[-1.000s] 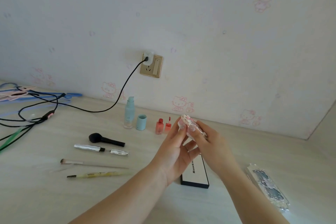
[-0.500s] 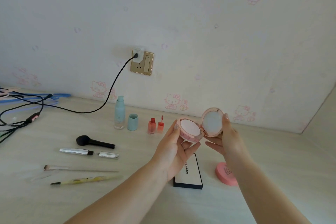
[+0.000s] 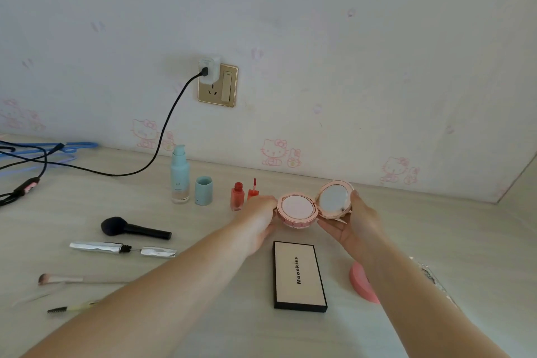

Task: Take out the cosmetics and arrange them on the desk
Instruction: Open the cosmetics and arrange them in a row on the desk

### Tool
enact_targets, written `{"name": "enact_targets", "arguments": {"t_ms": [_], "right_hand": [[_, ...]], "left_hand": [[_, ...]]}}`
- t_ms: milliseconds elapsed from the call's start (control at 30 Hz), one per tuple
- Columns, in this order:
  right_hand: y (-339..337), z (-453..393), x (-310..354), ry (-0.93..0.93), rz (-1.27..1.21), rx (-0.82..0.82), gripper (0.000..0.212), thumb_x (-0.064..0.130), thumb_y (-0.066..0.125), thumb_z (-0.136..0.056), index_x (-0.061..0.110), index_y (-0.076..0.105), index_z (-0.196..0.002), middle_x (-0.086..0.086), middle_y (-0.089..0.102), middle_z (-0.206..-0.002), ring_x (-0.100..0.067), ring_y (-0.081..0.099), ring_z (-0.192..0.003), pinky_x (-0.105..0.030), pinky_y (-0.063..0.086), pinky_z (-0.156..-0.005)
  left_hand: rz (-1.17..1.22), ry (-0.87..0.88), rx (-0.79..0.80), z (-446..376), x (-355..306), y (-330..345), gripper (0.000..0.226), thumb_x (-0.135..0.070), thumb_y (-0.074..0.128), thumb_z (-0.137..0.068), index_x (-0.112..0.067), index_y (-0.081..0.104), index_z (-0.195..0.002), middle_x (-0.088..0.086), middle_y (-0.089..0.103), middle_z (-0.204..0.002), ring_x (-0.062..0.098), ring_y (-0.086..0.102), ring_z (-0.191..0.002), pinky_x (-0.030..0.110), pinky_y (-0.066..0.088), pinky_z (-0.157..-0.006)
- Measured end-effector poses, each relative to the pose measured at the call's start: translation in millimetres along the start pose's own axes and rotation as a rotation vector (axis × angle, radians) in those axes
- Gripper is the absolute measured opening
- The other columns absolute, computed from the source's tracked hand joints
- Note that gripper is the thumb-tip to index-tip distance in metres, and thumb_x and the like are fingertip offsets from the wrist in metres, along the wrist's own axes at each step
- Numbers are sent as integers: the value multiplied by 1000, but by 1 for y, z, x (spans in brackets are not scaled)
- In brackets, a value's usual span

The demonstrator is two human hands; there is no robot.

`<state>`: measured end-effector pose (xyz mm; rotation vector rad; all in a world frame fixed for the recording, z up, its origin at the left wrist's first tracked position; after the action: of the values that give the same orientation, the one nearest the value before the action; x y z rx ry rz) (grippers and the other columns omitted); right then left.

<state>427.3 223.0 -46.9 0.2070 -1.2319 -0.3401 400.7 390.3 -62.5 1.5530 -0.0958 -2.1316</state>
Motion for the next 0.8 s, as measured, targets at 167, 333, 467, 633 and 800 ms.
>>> {"name": "enact_targets", "arguments": {"t_ms": [167,333,467,633,800], "right_hand": [[-1,-14,-6,25,32,-26,29,35,41,-99,8,51,-102,-14,62,-92,-28,64,-79,-40,55,-67],[-2,-22,-8,62,0,-11,26,31,41,-99,8,51,-96,-19,63,-98,-33,66,-82,-43,56,-69],[-4,-26,-12,72,15,-24,26,32,40,-100,9,51,-97,-18,62,-95,-32,64,-81,-41,52,-63],[-4,-28,-14,88,38,-15,30,34,43,-98,9,48,-114,-16,62,-95,-31,64,-79,-42,52,-68],[-4,-29,-15,99,73,-41,30,35,42,-98,10,50,-113,-15,61,-95,-32,64,-81,-43,51,-64]], "left_hand": [[-164,-20,-27,-21,5,-8,18,-10,50,-92,-12,59,-107,-10,45,-98,23,53,-119,27,46,-68],[-278,-54,-29,-31,1,-12,16,-16,55,-87,-17,62,-100,-16,42,-96,15,54,-116,24,47,-59],[-573,26,42,-36,-1,-11,10,-23,49,-89,-17,57,-86,0,48,-98,13,50,-90,23,45,-65],[-1050,145,89,-29,-2,-9,21,-23,41,-92,-18,39,-72,-2,38,-71,20,42,-78,28,25,-59],[-1247,227,138,-21,-1,-4,29,-31,40,-97,-10,52,-113,7,58,-109,24,52,-104,28,34,-74]]}}
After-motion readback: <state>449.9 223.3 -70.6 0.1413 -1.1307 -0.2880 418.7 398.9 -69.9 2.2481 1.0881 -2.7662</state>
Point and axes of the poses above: each hand's wrist, its own z-axis away from the middle knuckle, its own y-axis out of the palm, x = y × z, the point moved 3 cm from there along -z, towards the middle knuckle
